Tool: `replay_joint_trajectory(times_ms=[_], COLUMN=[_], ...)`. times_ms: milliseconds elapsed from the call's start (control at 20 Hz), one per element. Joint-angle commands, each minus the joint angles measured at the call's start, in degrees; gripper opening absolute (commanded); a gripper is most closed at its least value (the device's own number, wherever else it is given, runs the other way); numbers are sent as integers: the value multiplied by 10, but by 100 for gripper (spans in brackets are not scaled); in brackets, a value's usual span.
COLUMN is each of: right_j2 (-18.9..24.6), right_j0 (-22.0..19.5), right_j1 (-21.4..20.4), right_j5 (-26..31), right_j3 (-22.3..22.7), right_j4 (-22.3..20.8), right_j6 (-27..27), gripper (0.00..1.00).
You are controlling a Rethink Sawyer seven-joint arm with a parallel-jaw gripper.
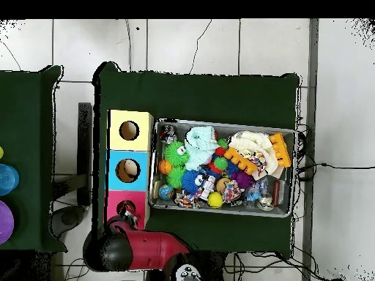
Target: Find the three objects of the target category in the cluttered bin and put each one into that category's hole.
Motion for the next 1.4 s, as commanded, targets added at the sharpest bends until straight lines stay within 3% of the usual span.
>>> replay_joint_trajectory(times_ms=[50,750,800,1400], right_j2=[26,45,41,52], right_j0=[-11,-20,-16,-18], right_j1=[36,56,57,36], right_j5=[-3,-39,-32,-15], right_j3=[-31,-34,-37,-37], right_j4=[18,13,18,38], right_j6=[167,175,175,196], gripper=[0,0,100,100])
